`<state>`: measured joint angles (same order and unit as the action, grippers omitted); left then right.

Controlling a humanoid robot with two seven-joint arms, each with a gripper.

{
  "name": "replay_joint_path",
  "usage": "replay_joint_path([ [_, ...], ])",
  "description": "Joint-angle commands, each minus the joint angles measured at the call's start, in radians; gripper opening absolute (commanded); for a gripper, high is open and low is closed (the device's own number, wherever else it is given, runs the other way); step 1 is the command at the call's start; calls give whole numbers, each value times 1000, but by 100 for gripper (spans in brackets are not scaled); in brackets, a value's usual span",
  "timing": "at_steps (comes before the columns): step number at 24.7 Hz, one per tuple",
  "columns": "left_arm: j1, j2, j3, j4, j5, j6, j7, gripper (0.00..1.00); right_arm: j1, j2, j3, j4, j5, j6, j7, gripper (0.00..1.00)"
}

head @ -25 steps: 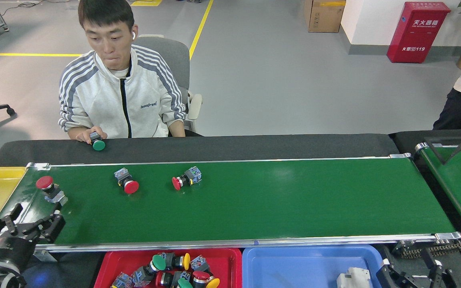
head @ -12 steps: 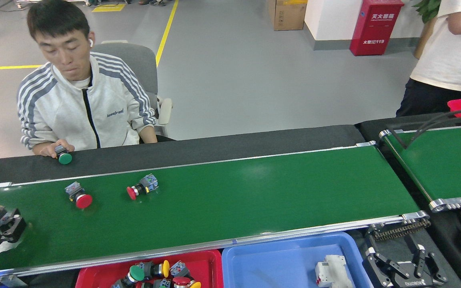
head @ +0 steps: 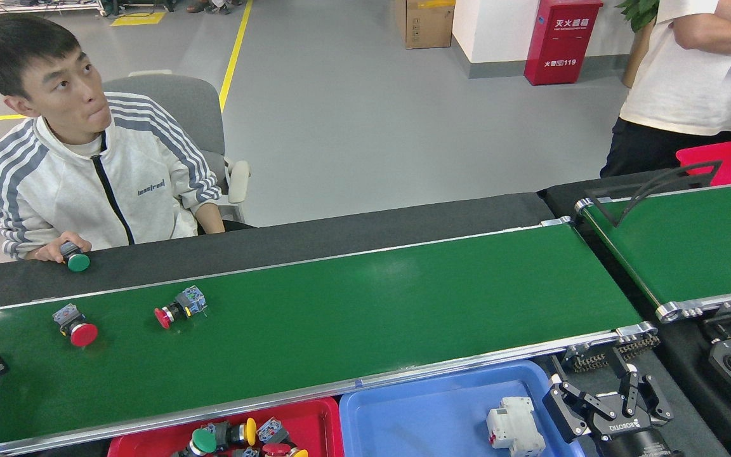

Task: Pick switch part from conveyor to tray

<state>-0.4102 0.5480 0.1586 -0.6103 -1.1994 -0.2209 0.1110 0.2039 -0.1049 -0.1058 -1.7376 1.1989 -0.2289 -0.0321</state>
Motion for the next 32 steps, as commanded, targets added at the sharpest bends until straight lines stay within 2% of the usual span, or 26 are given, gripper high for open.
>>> replay_joint_path([
  [1,2,1,1,-54,6,-54,9,6,-1,-6,-14,-2,1,7,0,99],
  [6,131,-45,10,-387,12,-195,3,6,11,-2,-87,-3,1,8,0,99],
  [8,255,-86,7,-600,23,-279,-5,6,17,2,-127,-10,1,10,1,99],
  [11,505,-158,9,-902,18,-439,-7,11,15,11,-140,-8,-1,10,0,99],
  [15,775,-269,-4,-1166,-12,-565,-50,16,20,7,-137,-7,-1,-1,0,99],
  [16,800,-287,-13,-1172,-23,-565,-62,22,23,7,-137,-6,-1,-1,0,99],
  [17,809,-310,-36,-1169,-34,-565,-79,41,31,7,-137,-6,-1,-1,0,99],
  [18,804,-336,-60,-1169,-40,-565,-94,73,35,7,-137,-8,-1,-1,0,99],
  [19,806,-352,-67,-1169,-43,-546,-99,100,37,7,-138,-8,-1,-1,0,99],
  [27,804,-364,-30,-1169,-43,-482,-97,100,48,11,-140,-16,-1,0,0,99],
  [29,801,-367,13,-1169,-45,-298,-97,100,51,11,-137,-16,-1,-1,0,99],
  [31,789,-370,73,-1163,-45,-23,-97,100,51,14,-135,-17,1,-3,0,99],
  [32,780,-365,110,-1149,-45,69,-97,100,51,13,-135,-17,1,-3,0,99],
])
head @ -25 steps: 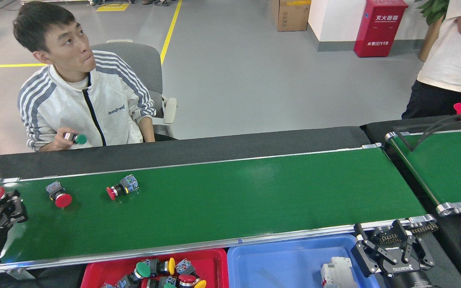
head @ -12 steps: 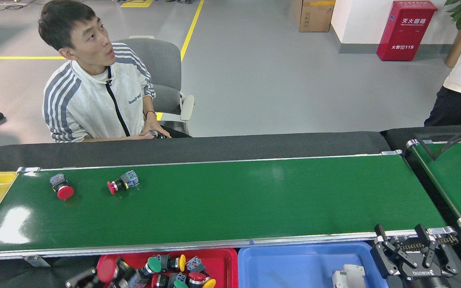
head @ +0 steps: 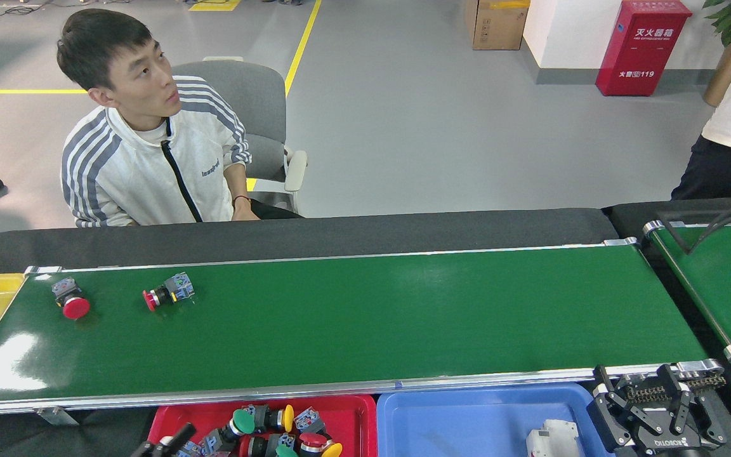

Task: Pick switch part from conveyor to tray

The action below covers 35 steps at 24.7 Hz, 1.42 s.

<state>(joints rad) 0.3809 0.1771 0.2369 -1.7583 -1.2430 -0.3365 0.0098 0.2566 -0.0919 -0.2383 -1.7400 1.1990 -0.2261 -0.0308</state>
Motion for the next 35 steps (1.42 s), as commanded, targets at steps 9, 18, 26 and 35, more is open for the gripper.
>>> replay_joint_path([
  [9,-56,36,99,77,-9,172,2,100,-3,12,-1,-13,1,-4,-1,99],
  [18,-350,219,76,397,-21,-44,-5,100,-7,14,-3,-12,2,-1,-1,99],
  [26,-758,321,-73,961,-13,-141,-2,100,-7,6,-3,-12,4,-4,-1,99],
  [35,-835,381,-114,1188,-12,-108,9,100,-80,3,85,2,24,-6,9,99],
])
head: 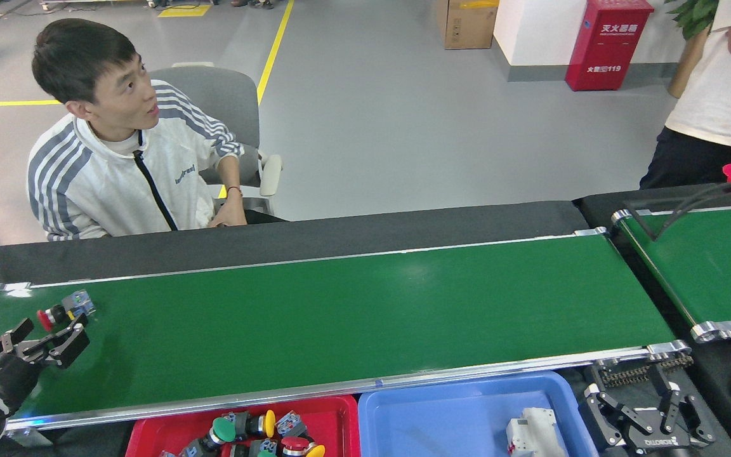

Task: Pick switch part from conveyor to tray

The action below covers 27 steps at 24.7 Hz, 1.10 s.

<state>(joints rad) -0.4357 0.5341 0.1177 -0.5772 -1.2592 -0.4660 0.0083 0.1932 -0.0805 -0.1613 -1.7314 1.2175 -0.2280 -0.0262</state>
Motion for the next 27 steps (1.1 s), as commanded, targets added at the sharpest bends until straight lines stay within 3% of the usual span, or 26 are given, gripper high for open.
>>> replay_joint_path([
  [1,-18,37,5,23,6,39,10,100,-31,-7,23,0,10,-2,12,99],
  [10,-18,61,4,73,20,213,10,100,-90,-4,98,32,16,-1,20,99],
  [17,-21,63,5,114,21,406,10,99,-209,-5,198,118,19,-1,22,99],
  [23,-44,52,4,115,20,421,10,97,-222,-4,217,124,19,-1,22,99],
  [25,-47,52,4,117,20,421,10,93,-222,-1,220,124,19,-2,23,99],
  [27,-47,50,2,119,20,420,10,81,-222,-1,229,124,22,-1,23,99],
])
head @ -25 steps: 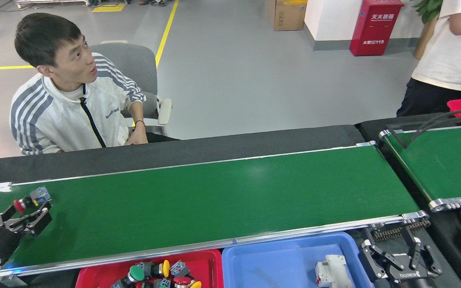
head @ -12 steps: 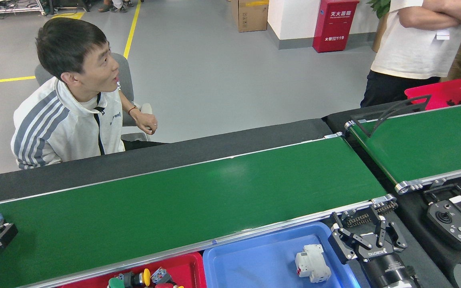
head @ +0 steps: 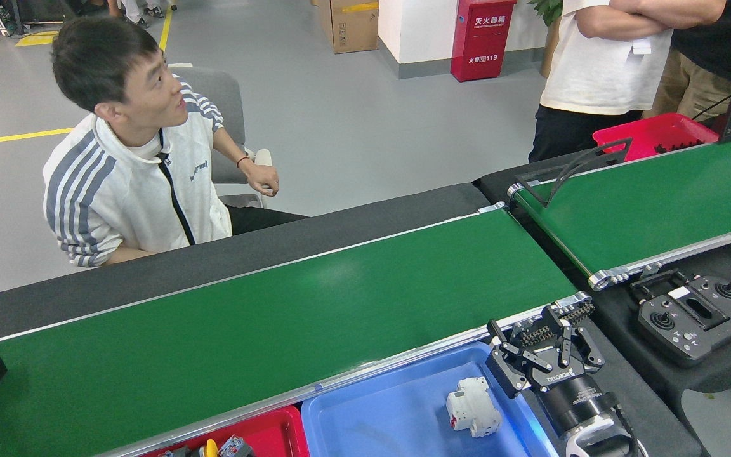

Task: Pick switch part from conveyor to tray

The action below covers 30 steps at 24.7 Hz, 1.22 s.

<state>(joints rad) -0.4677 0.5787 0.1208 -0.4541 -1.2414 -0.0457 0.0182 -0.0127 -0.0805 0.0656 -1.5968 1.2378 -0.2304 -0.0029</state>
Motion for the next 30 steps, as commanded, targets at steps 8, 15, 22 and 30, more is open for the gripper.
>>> replay_joint_path([
  [8,-16,-37,2,-20,5,-68,6,25,-12,2,3,-12,3,3,0,99],
  [15,55,-73,2,-138,13,-137,75,13,0,-1,3,-18,3,6,0,99],
  [22,245,-85,36,-437,14,-230,86,11,51,-2,-33,-48,3,11,-2,99],
  [30,477,-155,129,-838,13,-480,74,33,77,-4,-104,-51,2,11,0,99],
])
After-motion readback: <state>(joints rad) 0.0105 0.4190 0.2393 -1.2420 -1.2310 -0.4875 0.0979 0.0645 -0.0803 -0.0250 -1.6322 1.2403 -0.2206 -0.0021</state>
